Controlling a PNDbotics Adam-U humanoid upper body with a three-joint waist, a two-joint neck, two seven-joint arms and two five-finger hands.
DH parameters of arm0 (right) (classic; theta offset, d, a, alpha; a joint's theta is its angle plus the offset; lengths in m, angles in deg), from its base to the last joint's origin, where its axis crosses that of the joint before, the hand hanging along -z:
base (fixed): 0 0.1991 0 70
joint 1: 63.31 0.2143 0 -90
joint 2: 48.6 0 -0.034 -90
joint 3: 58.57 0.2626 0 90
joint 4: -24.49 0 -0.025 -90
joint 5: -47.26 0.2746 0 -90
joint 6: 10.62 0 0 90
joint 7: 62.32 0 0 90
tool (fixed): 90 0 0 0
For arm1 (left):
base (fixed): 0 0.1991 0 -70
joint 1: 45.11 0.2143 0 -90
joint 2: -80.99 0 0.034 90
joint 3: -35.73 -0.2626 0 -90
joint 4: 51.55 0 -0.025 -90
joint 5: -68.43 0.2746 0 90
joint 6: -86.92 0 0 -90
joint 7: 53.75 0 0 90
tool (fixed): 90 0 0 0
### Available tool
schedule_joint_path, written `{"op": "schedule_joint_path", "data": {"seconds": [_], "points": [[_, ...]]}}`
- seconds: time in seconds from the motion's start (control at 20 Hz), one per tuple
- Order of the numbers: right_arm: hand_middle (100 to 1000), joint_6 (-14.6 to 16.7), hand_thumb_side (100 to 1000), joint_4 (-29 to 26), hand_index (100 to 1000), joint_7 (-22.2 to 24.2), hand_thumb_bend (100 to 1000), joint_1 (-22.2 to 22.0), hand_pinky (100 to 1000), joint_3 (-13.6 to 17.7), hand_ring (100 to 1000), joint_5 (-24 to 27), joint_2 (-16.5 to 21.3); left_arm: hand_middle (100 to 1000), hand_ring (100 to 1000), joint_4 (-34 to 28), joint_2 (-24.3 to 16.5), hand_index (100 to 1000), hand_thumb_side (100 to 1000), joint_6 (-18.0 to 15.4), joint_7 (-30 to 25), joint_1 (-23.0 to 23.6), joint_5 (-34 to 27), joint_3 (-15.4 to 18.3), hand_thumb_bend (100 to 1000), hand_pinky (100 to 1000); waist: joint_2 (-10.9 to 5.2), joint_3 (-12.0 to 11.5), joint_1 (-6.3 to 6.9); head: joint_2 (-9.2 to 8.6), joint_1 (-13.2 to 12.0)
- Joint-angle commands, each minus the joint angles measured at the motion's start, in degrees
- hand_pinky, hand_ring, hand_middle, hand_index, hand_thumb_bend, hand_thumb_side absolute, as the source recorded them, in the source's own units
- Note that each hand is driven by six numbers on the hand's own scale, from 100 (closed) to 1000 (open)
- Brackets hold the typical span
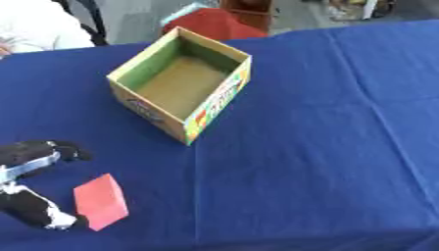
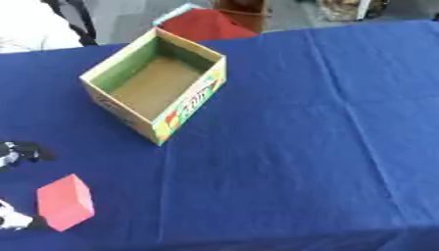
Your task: Pick up objects on the table and place them in the box.
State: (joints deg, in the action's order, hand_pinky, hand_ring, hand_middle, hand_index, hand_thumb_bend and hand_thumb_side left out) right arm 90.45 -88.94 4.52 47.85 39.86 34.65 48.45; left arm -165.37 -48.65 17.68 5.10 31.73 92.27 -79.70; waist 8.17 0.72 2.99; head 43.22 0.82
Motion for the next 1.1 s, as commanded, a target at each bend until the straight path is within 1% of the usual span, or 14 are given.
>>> {"op": "schedule_joint_path", "data": {"seconds": [0.05,0.3,0.7,0.9,1.0,1.1], "points": [[861,0.02,995,-1.16,784,0.24,100,0.7,692,0.21,755,0.12,1.06,851,877,-0.78,-0.24,929,440,1.02,0.45,-1.44,0.07,-0.15,659,820,-0.62,0.08,-0.02,0.34,-0.45],[861,-0.01,994,-1.16,783,0.29,100,0.62,691,0.25,754,0.13,0.95,842,880,-0.78,0.74,915,457,2.57,-0.42,-1.92,1.17,-1.15,715,826,-0.55,0.26,0.05,0.33,-0.67],[861,-0.03,996,-1.16,782,0.41,100,0.64,690,0.21,754,0.18,0.81,815,871,-0.78,1.9,903,459,4.98,-2.55,-1.87,3.64,-2.65,739,814,-0.36,0.42,0.03,0.29,-0.76],[859,-0.05,995,-1.16,781,0.47,100,0.6,689,0.21,753,0.2,0.73,754,856,-0.78,2.44,892,477,6.17,-3.11,-1.86,4.86,-2.91,765,803,-0.35,0.42,0.01,0.35,-0.87],[857,-0.09,996,-1.16,778,0.52,100,0.56,688,0.21,752,0.21,0.65,684,845,-0.78,2.59,892,490,7.18,-3.15,-1.61,5.71,-2.85,781,798,-0.35,0.39,0.01,0.29,-0.95],[857,-0.12,996,-1.16,778,0.53,100,0.53,688,0.23,752,0.23,0.61,669,842,-0.78,2.93,898,493,8.19,-3.16,-1.37,6.42,-2.79,776,795,-0.32,0.41,0.0,0.22,-0.95]]}}
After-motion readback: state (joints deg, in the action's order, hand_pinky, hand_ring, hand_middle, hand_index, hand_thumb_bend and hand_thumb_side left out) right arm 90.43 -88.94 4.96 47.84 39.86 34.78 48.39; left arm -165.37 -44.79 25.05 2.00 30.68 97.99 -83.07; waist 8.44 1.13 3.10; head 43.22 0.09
